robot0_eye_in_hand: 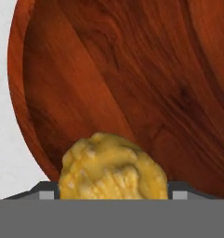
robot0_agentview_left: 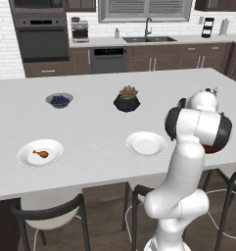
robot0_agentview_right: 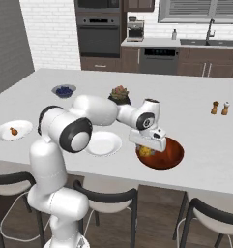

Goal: Pick the chicken drumstick and squash from their plates and place them in the bowl. Then put the bowl in the fridge.

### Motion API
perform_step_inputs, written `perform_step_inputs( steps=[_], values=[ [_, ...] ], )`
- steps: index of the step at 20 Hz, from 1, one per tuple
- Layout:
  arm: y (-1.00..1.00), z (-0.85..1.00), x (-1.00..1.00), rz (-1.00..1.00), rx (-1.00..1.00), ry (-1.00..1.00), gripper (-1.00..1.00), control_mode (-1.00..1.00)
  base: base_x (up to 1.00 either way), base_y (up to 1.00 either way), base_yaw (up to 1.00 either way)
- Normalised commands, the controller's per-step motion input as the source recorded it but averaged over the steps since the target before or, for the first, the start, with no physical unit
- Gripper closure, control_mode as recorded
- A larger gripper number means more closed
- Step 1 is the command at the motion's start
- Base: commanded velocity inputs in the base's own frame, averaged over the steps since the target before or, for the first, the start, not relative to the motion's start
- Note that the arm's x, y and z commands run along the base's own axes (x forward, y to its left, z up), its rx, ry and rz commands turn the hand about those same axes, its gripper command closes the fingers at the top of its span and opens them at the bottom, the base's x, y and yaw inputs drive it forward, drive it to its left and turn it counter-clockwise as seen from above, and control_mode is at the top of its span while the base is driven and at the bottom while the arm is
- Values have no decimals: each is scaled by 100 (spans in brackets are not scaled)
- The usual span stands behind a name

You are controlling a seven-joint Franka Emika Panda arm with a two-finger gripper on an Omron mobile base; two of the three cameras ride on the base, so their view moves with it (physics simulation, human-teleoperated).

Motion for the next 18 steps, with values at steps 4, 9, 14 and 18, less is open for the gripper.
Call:
perform_step_inputs(
  steps=[4, 9, 14, 18],
  values=[
    [-4, -7, 7, 0, 0, 0, 100, -100, 0, 0, 0],
    [-14, 0, 4, 0, 0, 0, -100, -100, 0, 0, 0],
    [-2, 0, 0, 0, 0, 0, -100, -100, 0, 0, 0],
    [0, 6, 0, 0, 0, 0, -100, -100, 0, 0, 0]
  ],
)
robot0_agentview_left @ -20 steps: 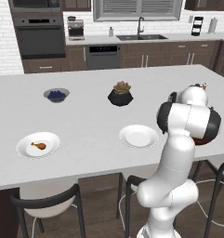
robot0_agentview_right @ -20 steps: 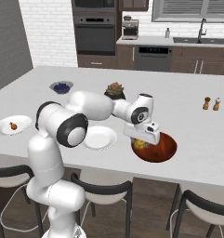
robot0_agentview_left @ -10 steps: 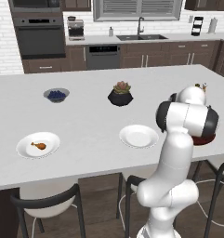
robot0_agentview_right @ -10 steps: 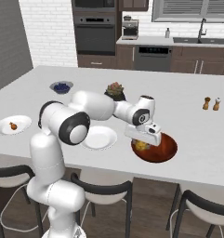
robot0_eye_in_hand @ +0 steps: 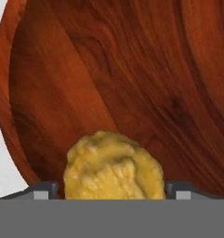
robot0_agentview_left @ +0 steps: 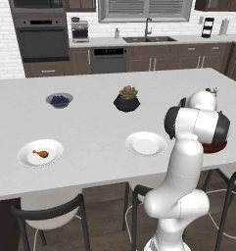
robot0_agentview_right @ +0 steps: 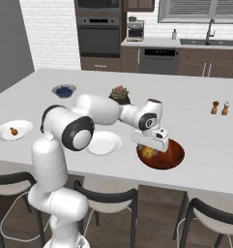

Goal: Pick the chicken drumstick and squash from their plates and place them in the bowl. Then put the bowl in the fridge.

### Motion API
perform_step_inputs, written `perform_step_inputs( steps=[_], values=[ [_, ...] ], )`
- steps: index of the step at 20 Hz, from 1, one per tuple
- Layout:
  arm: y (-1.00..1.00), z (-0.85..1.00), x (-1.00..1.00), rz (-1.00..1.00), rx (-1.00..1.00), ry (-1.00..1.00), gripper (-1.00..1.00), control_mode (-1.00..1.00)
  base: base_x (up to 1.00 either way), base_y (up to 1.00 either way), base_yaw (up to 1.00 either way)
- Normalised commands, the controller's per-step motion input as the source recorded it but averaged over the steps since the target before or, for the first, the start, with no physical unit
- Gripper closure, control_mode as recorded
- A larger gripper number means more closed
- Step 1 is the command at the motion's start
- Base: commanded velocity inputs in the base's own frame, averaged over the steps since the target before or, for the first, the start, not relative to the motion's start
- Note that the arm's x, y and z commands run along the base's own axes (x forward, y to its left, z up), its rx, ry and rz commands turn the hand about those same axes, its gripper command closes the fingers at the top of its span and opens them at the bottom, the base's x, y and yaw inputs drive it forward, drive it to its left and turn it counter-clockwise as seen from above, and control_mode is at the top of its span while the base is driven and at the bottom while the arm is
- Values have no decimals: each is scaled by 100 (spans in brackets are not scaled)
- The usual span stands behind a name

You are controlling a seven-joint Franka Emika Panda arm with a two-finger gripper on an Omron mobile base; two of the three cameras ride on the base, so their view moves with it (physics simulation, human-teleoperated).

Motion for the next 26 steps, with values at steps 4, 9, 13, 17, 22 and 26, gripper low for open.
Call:
perform_step_inputs(
  steps=[4, 9, 13, 17, 22, 26],
  values=[
    [0, 33, 0, 0, 0, 0, -100, -100, 0, 0, 0],
    [0, 49, -22, 0, 0, -2, -100, -100, 0, 0, 0],
    [41, 46, -47, 0, 0, -6, -100, -100, 0, 0, 0],
    [82, 34, -14, 0, 0, -3, -100, -100, 0, 0, 0],
    [100, 36, 0, 0, -3, -18, -100, -100, 0, 0, 0],
    [81, 42, -6, -1, -6, -36, -100, -100, 0, 0, 0]
  ],
)
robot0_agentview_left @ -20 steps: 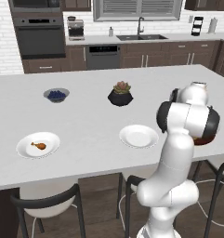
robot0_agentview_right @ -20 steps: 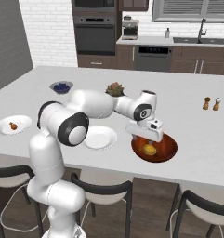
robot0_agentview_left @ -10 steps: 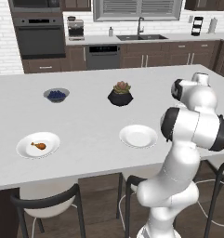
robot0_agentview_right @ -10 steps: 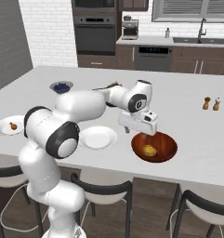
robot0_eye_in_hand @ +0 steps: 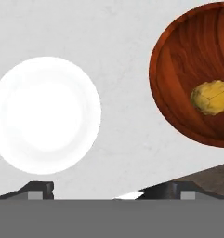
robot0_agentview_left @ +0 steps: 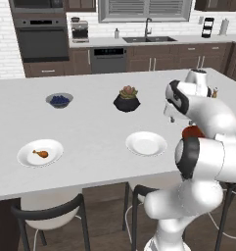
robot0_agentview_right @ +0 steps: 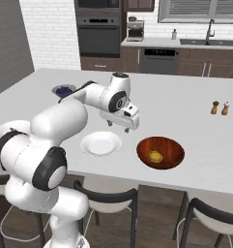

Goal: Pick the chicken drumstick and squash from their plates and place them in the bowl. Then put the bowl in the fridge.

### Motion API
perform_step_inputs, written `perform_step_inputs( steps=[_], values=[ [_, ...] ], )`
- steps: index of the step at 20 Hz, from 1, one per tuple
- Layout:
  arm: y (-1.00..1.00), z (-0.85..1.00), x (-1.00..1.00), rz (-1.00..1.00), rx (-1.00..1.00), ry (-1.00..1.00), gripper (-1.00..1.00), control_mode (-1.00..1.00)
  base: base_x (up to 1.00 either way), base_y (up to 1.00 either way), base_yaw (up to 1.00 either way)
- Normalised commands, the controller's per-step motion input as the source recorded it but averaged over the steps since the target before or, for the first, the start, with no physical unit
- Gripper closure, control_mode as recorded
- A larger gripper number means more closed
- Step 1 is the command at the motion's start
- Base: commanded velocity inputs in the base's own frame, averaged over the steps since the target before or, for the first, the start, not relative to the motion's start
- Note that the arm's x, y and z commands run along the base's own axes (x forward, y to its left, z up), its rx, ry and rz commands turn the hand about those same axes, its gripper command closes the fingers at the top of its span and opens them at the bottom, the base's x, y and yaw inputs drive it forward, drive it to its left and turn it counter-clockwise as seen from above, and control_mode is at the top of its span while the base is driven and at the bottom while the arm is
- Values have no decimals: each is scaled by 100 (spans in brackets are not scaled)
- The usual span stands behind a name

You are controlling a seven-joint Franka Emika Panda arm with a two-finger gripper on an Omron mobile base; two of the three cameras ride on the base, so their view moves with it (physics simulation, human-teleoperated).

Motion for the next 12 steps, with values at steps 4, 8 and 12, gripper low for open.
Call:
perform_step_inputs(
  steps=[4, 8, 12],
  values=[
    [72, 27, -3, -1, -2, -16, -100, -100, 0, 0, 0],
    [56, 16, -37, 7, 0, 0, -100, -100, 0, 0, 0],
    [9, 17, -70, 15, 0, 0, -100, -100, 0, 0, 0]
  ],
)
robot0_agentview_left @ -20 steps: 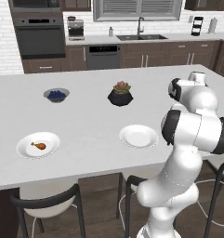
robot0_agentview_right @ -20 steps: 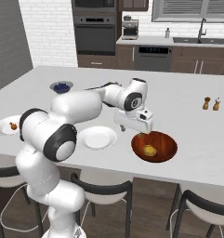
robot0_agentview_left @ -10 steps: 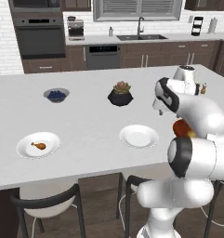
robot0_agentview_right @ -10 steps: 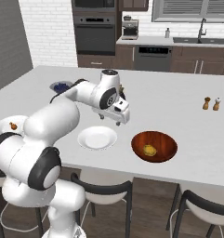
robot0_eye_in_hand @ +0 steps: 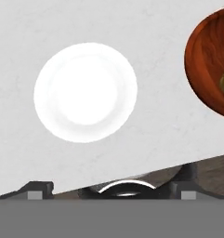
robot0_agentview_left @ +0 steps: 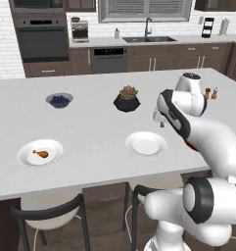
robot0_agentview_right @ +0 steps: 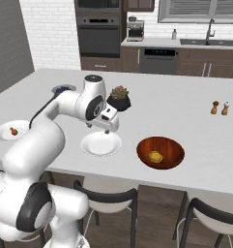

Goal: Pick the chicken drumstick and squash from their plates and place them in the bowl. Then put the bowl in the fridge.

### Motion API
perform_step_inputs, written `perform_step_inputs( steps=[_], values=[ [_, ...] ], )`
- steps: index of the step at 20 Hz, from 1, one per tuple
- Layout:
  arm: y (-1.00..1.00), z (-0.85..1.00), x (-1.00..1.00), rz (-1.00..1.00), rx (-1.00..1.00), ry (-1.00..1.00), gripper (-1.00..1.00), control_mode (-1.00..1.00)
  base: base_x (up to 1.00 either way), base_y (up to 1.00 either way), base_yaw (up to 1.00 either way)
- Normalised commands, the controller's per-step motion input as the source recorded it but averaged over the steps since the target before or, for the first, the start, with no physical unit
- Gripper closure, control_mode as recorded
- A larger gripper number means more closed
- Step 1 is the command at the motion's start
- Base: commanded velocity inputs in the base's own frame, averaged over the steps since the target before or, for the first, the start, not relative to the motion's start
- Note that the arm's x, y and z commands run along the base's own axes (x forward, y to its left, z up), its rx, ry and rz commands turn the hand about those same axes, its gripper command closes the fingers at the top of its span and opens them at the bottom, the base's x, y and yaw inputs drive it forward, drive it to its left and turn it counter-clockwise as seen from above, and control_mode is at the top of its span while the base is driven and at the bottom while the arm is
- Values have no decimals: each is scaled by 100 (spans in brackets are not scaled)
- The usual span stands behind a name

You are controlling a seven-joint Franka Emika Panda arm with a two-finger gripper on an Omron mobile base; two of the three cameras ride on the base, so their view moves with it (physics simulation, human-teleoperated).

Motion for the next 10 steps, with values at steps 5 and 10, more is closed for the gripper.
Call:
perform_step_inputs(
  steps=[5, 10],
  values=[
    [10, 0, -76, 12, -6, 0, -100, -100, 0, 0, 0],
    [25, 0, -37, 8, -7, 0, -100, -100, 0, 0, 0]
  ],
)
